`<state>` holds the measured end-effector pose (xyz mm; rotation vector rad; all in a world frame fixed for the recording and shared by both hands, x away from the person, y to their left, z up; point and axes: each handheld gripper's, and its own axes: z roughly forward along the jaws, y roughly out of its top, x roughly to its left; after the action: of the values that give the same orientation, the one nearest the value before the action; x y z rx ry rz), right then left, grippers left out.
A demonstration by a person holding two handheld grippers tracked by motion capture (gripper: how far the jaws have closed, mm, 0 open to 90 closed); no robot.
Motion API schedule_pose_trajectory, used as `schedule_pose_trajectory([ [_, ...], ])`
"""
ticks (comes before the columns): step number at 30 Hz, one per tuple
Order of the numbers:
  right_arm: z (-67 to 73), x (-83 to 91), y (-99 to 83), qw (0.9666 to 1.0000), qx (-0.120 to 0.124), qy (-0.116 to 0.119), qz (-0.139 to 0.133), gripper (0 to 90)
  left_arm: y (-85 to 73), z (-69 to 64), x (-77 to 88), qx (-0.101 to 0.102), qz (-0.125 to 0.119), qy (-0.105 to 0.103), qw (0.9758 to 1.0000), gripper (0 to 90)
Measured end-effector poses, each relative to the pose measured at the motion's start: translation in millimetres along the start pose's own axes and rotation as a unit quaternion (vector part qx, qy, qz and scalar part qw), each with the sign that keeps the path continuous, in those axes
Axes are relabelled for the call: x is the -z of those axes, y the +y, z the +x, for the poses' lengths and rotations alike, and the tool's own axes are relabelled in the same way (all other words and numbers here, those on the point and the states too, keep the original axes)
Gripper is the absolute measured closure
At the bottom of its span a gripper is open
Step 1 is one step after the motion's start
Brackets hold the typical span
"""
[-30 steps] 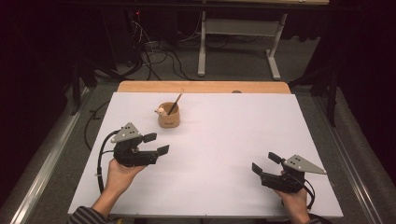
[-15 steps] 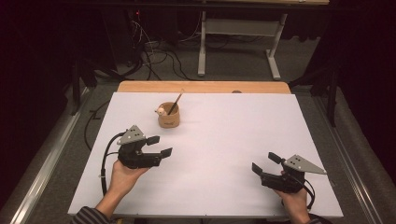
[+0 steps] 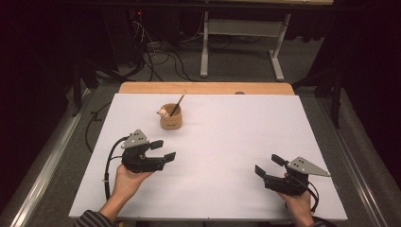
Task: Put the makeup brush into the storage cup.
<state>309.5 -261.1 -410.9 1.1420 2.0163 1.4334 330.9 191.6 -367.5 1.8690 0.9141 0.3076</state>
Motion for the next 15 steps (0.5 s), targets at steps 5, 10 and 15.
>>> schedule_pose_trajectory([
  [5,0.1,0.0,-0.2,1.0,-0.001,0.002,0.002,20.9,-4.2,0.4,-2.9,0.003,0.0,0.0,1.0,32.2],
  [10,-0.1,-0.2,-0.1,1.0,0.002,0.003,0.001,20.9,-8.4,1.8,-5.7,0.008,-0.003,0.0,1.0,32.3],
  [15,0.1,-0.1,-0.2,1.0,-0.001,0.002,0.002,20.9,-12.3,2.4,-9.8,0.012,-0.004,0.001,0.9999,32.4],
])
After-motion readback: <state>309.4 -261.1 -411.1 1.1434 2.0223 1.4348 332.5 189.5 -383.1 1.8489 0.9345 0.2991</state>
